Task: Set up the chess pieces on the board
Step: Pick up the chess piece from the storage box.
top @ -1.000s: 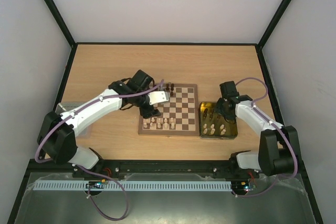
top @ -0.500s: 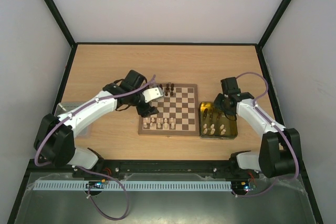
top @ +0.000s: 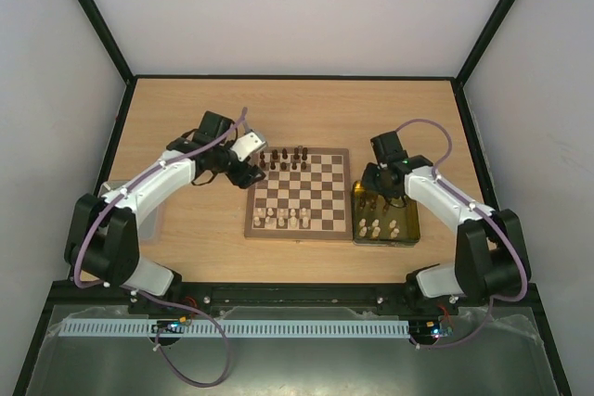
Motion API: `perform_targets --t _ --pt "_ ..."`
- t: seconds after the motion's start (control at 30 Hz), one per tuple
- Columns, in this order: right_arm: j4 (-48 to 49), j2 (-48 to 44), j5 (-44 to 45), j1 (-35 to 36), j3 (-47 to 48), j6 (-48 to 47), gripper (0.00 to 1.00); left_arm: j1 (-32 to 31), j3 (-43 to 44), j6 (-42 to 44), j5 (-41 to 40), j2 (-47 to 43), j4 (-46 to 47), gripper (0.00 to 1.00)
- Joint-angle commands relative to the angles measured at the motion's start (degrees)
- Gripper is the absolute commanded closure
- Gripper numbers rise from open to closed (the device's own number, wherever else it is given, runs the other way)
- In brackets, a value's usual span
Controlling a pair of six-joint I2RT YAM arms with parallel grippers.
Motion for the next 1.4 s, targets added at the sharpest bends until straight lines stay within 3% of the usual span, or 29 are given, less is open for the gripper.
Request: perform_targets --t 0.0,0.83,1.23,1.37 --pt "-0.6 2.1 0.7 1.8 2.2 -0.5 0.72 2.9 0.9 -3.4 0.8 1.1 1.2 0.25" --pt "0.7 7.3 1.6 4.3 1.2 -0.7 0.80 4.1 0.6 -4.0 1.0 1.1 1.5 0.25" --pt "0.4 7.3 2.3 4.3 1.9 -0.4 0.94 4.1 0.4 -4.0 1.2 1.0 1.5 0.25" --pt "-1.3 5.7 2.8 4.3 2.5 -0.3 0.94 4.2 0.4 -4.0 1.2 1.1 1.7 0.25"
